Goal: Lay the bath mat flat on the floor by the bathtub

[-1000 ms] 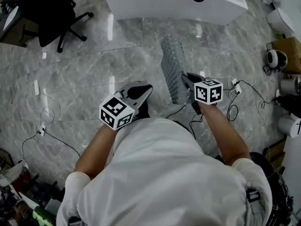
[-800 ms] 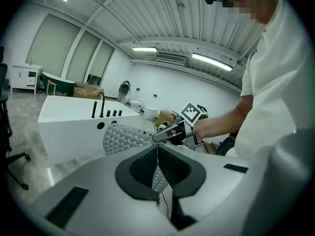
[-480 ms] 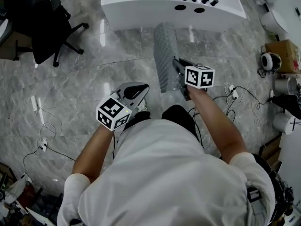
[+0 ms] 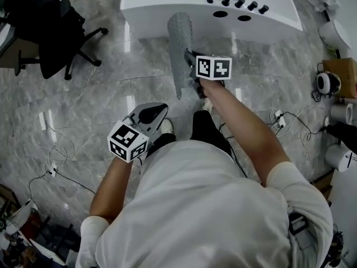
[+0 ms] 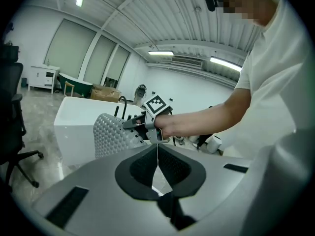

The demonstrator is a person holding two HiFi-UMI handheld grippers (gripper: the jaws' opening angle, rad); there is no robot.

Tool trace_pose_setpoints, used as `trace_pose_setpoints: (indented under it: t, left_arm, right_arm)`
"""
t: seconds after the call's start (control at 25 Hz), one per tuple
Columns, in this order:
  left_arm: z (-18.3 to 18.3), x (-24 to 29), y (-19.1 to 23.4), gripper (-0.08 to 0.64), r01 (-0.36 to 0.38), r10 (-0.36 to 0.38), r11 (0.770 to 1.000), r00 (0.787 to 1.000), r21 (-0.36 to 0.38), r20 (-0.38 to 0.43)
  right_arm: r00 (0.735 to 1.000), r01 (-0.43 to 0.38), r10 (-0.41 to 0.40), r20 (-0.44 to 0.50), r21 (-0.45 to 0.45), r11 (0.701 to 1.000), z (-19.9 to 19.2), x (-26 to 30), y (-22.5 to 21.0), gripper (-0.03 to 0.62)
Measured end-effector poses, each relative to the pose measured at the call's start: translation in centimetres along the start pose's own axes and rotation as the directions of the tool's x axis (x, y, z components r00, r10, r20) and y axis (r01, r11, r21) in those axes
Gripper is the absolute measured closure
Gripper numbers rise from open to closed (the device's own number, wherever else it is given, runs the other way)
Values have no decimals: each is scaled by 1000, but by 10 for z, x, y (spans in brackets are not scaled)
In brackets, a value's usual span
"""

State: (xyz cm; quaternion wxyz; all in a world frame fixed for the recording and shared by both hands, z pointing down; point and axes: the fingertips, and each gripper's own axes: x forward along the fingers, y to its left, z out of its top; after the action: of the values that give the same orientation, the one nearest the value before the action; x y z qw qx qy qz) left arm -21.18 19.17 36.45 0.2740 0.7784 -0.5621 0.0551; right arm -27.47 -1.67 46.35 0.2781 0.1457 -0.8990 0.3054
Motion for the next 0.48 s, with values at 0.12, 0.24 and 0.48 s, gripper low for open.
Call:
trace_pose_setpoints:
  t: [0.12,0.24,0.48]
  left_arm:
    - [8,33,10,541,-51,51,998,999,-43,-1]
    - [13,76,10,541,-57,55,994,998,-92,-29]
    - [26,183,12,541,-11,5,997,997,-74,-81]
  right_arm:
    - [1000,-22,22,-6,-1,1000,16,31,-26,543]
    - [999,-34,34,-13,-5,999,27,62,-59,543]
    - [998,-47,47,-38,-7,999,23,121,-162,545]
